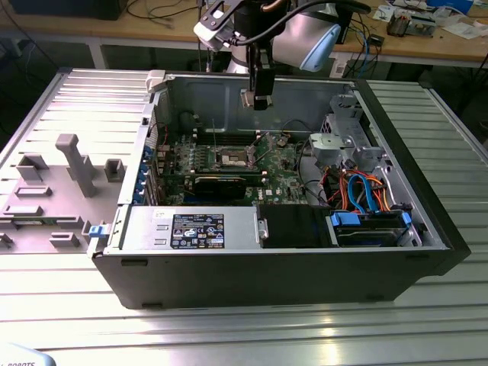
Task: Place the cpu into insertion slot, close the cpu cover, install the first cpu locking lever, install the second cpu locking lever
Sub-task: 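Place the cpu into insertion slot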
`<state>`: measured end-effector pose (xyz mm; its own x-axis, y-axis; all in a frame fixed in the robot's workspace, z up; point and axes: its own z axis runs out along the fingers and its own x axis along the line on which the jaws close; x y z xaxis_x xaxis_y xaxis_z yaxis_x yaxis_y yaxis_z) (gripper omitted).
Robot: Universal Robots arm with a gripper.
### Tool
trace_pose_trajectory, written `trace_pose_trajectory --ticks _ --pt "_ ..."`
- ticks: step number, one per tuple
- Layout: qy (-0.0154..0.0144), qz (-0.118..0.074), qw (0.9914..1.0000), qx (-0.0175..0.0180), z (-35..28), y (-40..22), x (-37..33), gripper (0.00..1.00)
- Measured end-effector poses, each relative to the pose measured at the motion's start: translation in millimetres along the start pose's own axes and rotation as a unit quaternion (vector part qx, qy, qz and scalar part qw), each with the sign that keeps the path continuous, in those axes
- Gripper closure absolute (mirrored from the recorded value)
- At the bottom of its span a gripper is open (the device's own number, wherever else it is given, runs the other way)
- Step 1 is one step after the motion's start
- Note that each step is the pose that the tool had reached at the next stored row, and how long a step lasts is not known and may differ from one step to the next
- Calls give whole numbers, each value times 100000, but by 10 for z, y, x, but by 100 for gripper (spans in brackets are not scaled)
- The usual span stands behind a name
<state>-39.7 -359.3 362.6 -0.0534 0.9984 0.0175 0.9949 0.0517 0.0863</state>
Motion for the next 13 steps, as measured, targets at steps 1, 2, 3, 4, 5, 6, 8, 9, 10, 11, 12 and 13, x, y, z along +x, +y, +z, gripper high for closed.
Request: trace_pose_trajectory --ticks 1,2,3,4,5,6,8,9,10,11,12,13 --pt "-3 35 100000 -2 0 0 0 46" --pt "-4 69 100000 -3 0 0 0 46" --pt "-10 102 100000 -1 0 0 0 46" --pt "-14 149 100000 -1 0 0 0 46" --pt "-15 185 100000 -7 0 0 0 46" --pt "-21 239 100000 -6 0 0 0 46" --pt "-26 308 100000 -7 0 0 0 46" --pt "-31 369 99999 -7 0 0 0 46" --pt "-36 403 99999 -6 0 0 0 46" --pt "-40 438 99999 -9 0 0 0 46" --pt "-41 481 99999 -9 0 0 0 46" --pt "-45 513 99999 -9 0 0 0 46"
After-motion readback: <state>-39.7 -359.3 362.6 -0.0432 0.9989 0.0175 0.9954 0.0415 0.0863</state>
